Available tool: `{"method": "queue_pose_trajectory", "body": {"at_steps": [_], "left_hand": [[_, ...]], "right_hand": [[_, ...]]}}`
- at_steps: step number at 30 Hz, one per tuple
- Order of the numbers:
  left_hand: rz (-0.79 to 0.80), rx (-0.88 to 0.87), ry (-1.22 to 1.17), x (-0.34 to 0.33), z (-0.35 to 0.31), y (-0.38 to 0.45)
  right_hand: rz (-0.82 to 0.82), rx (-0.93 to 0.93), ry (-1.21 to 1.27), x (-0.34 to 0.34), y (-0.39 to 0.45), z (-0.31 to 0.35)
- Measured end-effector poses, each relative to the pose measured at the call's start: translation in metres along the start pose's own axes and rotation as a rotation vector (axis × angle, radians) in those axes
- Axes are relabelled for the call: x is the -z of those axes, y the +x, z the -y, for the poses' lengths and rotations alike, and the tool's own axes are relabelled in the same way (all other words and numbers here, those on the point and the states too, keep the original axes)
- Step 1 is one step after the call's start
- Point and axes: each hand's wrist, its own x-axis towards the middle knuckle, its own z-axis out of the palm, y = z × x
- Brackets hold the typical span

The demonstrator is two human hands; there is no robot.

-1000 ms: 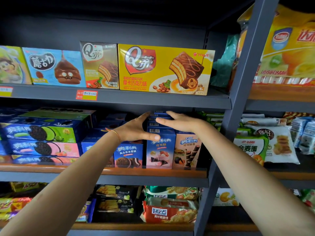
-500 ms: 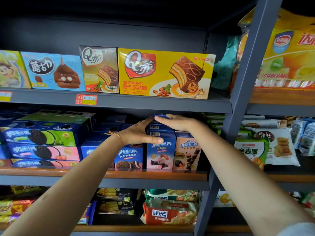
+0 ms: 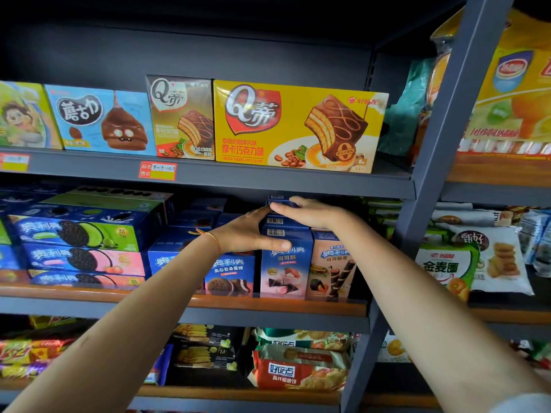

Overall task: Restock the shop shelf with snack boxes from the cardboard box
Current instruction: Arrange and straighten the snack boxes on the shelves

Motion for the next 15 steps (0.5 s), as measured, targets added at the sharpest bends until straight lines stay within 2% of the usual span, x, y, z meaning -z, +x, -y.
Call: {"method": "queue_pose_trajectory", "body": {"at_steps": [7,15], "left_hand": [[-0.001,0.005,-0.011,0.002,-0.003,-0.001],[-0.039,0.014,0.095,0.018,0.012,-0.02]], "right_hand": [[0.015,0.01,0.031,0.004,-0.002,0.001],[-0.014,0.171,0.111,0.009,-0.037,0.007]]}}
